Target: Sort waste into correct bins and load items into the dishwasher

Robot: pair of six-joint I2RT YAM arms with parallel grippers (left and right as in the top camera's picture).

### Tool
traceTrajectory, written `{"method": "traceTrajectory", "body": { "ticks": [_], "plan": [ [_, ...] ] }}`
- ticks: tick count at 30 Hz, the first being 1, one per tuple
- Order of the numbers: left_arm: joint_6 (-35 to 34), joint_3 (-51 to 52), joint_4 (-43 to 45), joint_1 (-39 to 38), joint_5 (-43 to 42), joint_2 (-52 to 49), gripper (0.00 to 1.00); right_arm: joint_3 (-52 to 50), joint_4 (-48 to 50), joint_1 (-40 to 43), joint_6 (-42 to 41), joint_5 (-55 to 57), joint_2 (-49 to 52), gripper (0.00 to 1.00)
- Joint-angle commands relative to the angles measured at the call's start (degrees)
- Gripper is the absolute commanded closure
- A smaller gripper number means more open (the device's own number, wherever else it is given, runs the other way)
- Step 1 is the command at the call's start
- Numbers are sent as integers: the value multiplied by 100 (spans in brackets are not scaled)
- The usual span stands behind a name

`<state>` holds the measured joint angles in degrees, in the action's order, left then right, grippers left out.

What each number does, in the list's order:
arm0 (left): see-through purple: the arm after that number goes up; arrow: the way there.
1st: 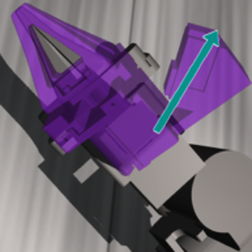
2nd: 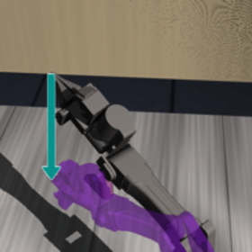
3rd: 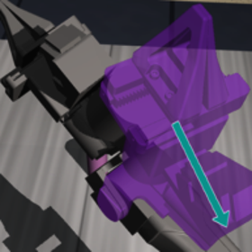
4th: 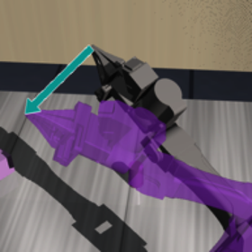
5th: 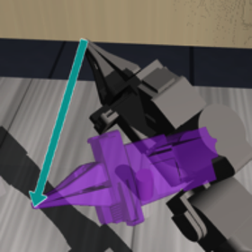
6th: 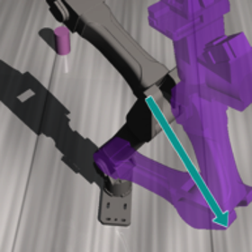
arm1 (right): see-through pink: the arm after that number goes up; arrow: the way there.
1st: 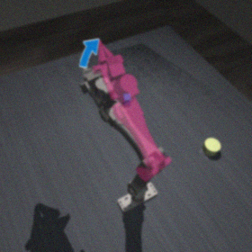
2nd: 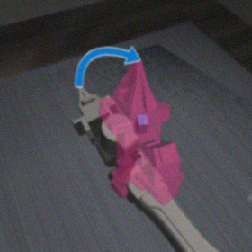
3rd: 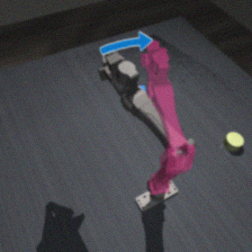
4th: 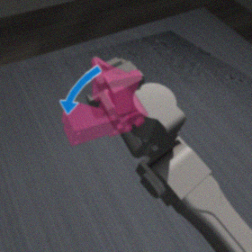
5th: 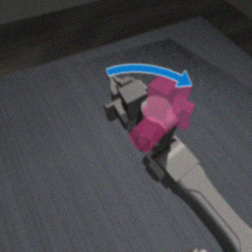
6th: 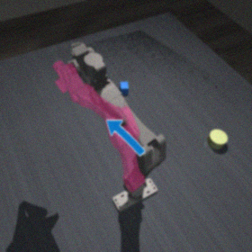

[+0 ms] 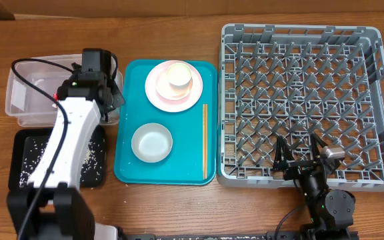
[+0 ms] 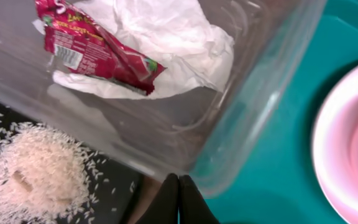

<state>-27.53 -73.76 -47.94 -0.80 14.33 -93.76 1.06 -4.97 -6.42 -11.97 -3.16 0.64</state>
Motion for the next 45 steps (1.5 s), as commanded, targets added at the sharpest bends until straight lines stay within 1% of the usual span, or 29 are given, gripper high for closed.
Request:
{"method": "traceTrajectory", "body": {
  "ticks": [1, 4, 8, 12, 15, 19, 21, 23, 24, 25, 26, 28, 32, 33, 34, 35, 37, 38, 39, 45],
  "plan": [
    [-79, -44, 42, 205, -192, -444, 96, -61, 35, 22, 22, -13, -42, 0],
    [-79, -44, -168, 372, -238, -522, 96, -61, 37, 22, 22, -13, -42, 0],
    [-76, -44, -437, 380, -227, -509, 96, -61, 35, 22, 22, -13, -42, 0],
    [-76, -83, -354, 380, -214, -507, 96, -61, 35, 22, 22, -13, -42, 0],
    [-79, -422, -339, 380, -219, -457, 96, -61, 35, 22, 22, -13, -42, 0],
    [-146, -1045, -636, 385, -286, -256, 96, -61, 35, 22, 22, -13, -42, 0],
    [-144, -1283, -804, 389, -595, -127, 96, -59, 35, 22, 22, -13, -42, 0],
    [24, -1464, -994, 389, -1384, 11, 96, -61, 37, 22, 22, -13, -42, 0],
    [201, -1493, -1034, 378, -1781, 72, 96, -59, 37, 22, 22, -13, -42, 0],
    [466, -1495, -1088, 356, -2356, 155, 94, -61, 35, 22, 24, -13, -42, 0],
    [619, -1495, -1154, 334, -2662, 186, 92, -61, 35, 22, 22, -13, -42, 0],
    [857, -1495, -1401, 264, -3040, 205, 88, -61, 37, 22, 22, -13, -42, 0],
    [979, -1484, -2046, 181, -3047, 199, 87, -59, 37, 22, 22, -13, -42, 0],
    [977, -1484, -2210, 184, -3047, 199, 80, -61, 35, 22, 22, -13, -42, 0],
    [973, -1484, -2293, 184, -3049, 199, 50, -61, 35, 22, 22, -13, -42, 0],
    [973, -1484, -2365, 184, -3047, 199, 33, -61, 35, 22, 22, -13, -42, 0],
    [977, -1478, -2498, 184, -3045, 199, 32, -61, 35, 22, 22, -13, -42, 0],
    [975, -1478, -2546, 184, -3045, 199, 27, -61, 35, 22, 22, -13, -42, 0],
    [975, -1478, -2573, 184, -3047, 199, 0, -61, 35, 22, 22, -13, -42, 0],
    [975, -1478, -2546, 184, -3045, 199, 0, -61, 44, 22, 24, 61, -42, 0]
  ]
}}
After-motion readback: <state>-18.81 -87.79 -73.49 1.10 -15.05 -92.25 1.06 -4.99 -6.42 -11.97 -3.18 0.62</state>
